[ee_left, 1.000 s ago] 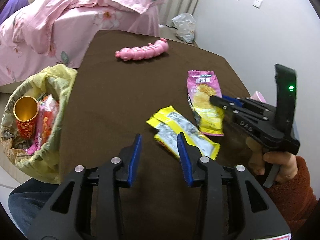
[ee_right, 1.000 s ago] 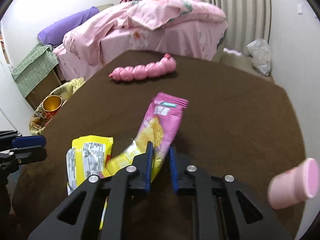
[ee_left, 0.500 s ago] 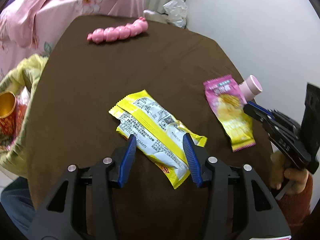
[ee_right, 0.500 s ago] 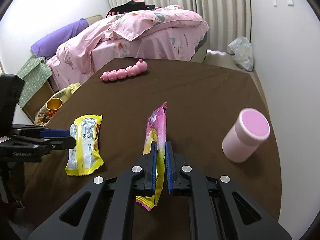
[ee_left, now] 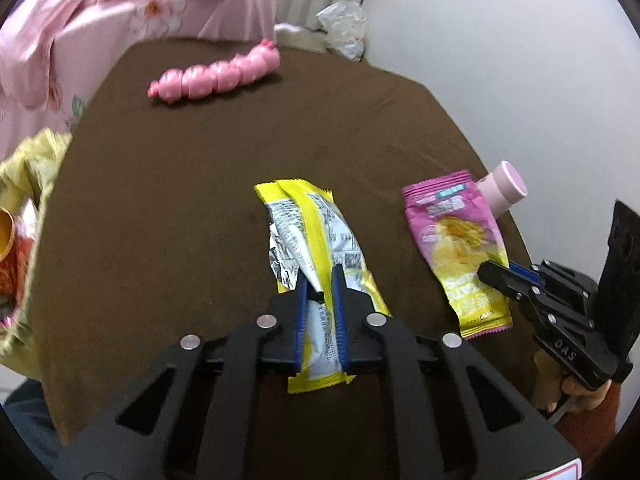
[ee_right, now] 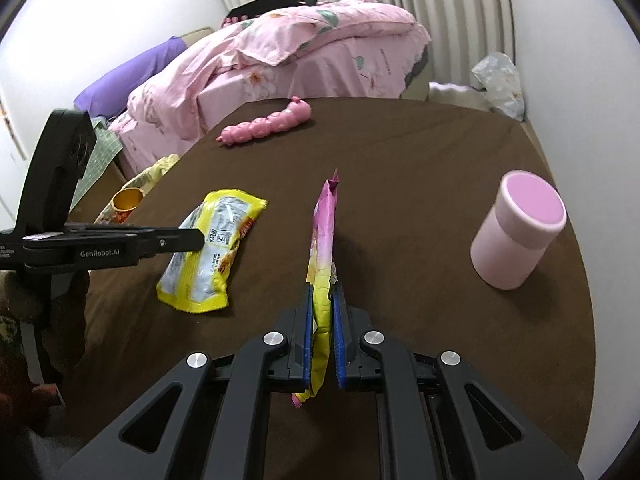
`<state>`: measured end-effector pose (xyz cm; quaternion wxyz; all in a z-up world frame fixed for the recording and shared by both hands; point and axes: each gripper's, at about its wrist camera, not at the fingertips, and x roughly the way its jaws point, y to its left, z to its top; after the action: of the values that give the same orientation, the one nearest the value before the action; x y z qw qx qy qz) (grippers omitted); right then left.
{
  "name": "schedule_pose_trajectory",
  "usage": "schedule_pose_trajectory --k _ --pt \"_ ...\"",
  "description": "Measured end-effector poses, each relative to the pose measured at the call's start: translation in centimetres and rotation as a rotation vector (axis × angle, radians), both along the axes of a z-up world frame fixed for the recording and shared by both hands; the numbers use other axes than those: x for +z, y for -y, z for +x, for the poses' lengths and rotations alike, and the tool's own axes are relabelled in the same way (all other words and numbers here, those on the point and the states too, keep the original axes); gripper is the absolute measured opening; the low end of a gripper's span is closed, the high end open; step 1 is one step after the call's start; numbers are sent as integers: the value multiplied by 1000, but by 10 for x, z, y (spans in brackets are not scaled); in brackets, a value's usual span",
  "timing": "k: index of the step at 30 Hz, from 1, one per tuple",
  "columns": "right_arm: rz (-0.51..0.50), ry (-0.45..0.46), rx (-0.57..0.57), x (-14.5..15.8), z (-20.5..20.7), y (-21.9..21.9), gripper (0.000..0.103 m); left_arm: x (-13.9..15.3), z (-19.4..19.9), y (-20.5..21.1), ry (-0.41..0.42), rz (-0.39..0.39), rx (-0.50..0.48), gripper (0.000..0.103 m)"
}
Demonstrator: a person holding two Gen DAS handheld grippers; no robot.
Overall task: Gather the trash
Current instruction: 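Grasp the pink chip bag with the right tool while the left tool holds the yellow wrapper, then carry the yellow wrapper and pink chip bag over the trash bag and open both tools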
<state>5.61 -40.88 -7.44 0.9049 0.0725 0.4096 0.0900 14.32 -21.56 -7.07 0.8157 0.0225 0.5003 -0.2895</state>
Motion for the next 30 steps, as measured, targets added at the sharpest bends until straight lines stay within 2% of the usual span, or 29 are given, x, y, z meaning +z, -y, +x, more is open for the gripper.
schedule_pose_trajectory --k 2,7,17,24,30 --pt "-2 12 17 5 0 -5 8 8 -4 -4 23 -8 -8 6" --pt "-7 63 56 25 0 -23 8 35 -12 -34 91 -53 23 5" --pt "-12 135 154 65 17 -75 8 85 -21 -115 246 -88 185 5" --pt "-28 149 263 85 43 -135 8 98 -16 -192 287 -134 316 5" --pt "-34 132 361 90 78 -188 8 94 0 -286 282 -179 504 5"
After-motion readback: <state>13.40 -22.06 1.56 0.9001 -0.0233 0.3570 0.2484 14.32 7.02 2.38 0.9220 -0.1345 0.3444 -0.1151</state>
